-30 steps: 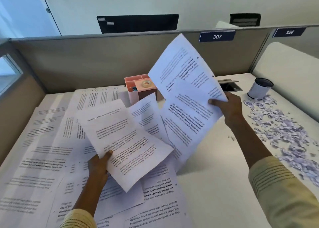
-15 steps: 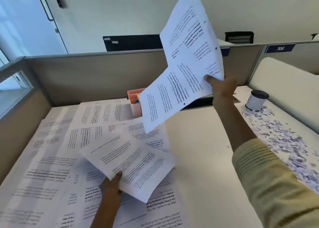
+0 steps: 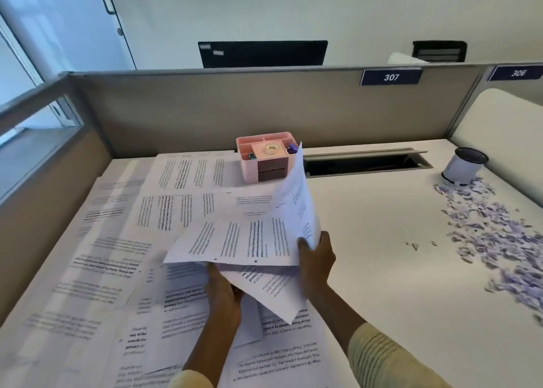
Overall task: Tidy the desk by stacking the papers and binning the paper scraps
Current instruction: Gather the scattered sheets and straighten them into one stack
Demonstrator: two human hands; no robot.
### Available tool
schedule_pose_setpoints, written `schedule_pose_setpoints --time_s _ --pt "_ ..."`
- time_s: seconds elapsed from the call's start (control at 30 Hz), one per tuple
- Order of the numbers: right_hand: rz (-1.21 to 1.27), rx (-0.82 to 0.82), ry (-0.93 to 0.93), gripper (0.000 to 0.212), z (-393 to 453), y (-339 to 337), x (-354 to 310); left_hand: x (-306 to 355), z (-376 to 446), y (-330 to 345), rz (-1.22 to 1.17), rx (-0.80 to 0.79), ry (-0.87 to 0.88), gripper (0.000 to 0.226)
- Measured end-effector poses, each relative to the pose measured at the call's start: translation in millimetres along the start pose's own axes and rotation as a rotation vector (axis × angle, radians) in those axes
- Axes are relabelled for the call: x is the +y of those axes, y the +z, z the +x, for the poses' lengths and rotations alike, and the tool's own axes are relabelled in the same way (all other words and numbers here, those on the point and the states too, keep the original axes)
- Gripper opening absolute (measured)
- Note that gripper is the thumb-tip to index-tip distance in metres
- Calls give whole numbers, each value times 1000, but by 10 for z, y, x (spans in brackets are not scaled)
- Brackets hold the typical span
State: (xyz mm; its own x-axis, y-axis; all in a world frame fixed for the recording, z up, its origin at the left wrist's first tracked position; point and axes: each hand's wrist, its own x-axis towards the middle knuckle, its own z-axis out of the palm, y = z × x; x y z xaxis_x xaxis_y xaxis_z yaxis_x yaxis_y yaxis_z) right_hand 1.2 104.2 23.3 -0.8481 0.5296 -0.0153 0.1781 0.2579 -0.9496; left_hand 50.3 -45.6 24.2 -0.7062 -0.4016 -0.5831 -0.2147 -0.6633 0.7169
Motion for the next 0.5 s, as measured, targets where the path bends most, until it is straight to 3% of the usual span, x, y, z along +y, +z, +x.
schedule_pose_setpoints --time_s 0.17,0.3,0.5 --pt "-42 -132 -4 23 -161 -47 178 -13 115 -170 -12 29 -51 62" --pt "-74 -253 -91 23 -21 -201 180 45 195 -263 240 105 67 32" --pt "-220 -482 -272 26 576 -607 -181 346 455 -430 353 -27 150 39"
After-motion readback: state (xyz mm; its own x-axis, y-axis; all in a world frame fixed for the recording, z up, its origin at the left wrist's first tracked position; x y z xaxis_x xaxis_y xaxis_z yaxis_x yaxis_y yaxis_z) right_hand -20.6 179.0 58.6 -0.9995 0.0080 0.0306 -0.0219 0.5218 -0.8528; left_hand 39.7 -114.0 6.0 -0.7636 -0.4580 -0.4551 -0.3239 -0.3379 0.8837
